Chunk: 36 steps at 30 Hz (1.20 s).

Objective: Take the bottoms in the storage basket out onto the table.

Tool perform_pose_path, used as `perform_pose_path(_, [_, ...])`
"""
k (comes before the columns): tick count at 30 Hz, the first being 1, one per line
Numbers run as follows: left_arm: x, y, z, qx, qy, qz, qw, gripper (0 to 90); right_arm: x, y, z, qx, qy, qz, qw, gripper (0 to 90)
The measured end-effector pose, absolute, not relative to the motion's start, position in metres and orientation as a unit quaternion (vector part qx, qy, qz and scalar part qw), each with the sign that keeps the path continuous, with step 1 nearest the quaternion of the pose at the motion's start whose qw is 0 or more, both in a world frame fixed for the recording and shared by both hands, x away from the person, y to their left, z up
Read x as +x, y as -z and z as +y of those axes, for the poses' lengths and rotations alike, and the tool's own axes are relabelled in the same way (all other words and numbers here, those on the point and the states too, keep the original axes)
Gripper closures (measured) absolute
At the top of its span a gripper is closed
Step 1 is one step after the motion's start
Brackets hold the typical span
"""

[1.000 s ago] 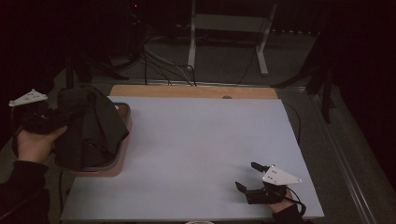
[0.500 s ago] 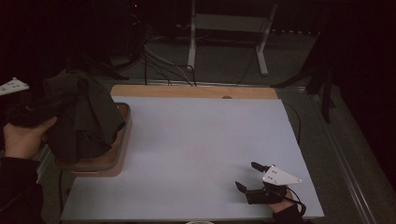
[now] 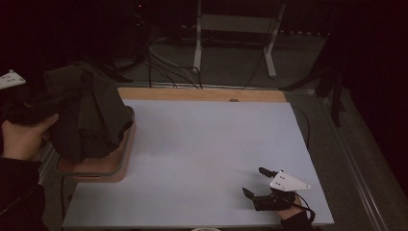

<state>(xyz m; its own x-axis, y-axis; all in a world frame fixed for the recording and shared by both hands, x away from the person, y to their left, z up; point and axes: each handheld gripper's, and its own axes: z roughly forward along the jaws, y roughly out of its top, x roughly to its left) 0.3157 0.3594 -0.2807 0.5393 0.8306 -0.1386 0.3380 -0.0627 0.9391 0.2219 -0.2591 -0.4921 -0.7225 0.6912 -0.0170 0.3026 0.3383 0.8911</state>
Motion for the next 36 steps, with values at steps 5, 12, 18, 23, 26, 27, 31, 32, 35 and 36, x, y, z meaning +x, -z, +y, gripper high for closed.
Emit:
perform_pose_path(5, [0.316,0.274,0.35,0.697,-0.225,0.409,0.544,68.5,0.221,0.492,-0.259,0.313,-0.484,0.792,0.202,9.4])
perform_pose_path(12, [0.319,0.266,0.334,0.703,-0.211,0.389,0.557,68.5,0.221,0.492,-0.259,0.312,-0.484,0.792,0.203,9.4])
perform_pose_path(18, [0.324,0.264,0.317,0.711,-0.2,0.372,0.562,68.5,0.221,0.491,-0.26,0.311,-0.485,0.792,0.204,9.4])
perform_pose_path(23, [0.329,0.265,0.3,0.718,-0.189,0.358,0.565,68.5,0.221,0.491,-0.26,0.311,-0.485,0.792,0.204,9.4])
perform_pose_path(26, [0.332,0.265,0.29,0.724,-0.182,0.347,0.568,68.5,0.221,0.491,-0.261,0.312,-0.486,0.791,0.204,9.4])
perform_pose_path(27, [0.333,0.265,0.286,0.725,-0.178,0.343,0.57,68.5,0.221,0.491,-0.261,0.312,-0.486,0.791,0.204,9.3])
perform_pose_path(31, [0.337,0.264,0.272,0.731,-0.168,0.331,0.572,68.5,0.22,0.49,-0.261,0.312,-0.487,0.789,0.206,9.4])
perform_pose_path(32, [0.338,0.264,0.269,0.732,-0.166,0.329,0.573,68.5,0.22,0.49,-0.261,0.312,-0.487,0.789,0.206,9.4])
perform_pose_path(35, [0.342,0.263,0.258,0.735,-0.16,0.322,0.575,68.5,0.22,0.49,-0.262,0.312,-0.488,0.788,0.206,9.4])
perform_pose_path(36, [0.343,0.263,0.255,0.737,-0.158,0.318,0.575,68.5,0.22,0.49,-0.262,0.312,-0.489,0.788,0.207,9.4])
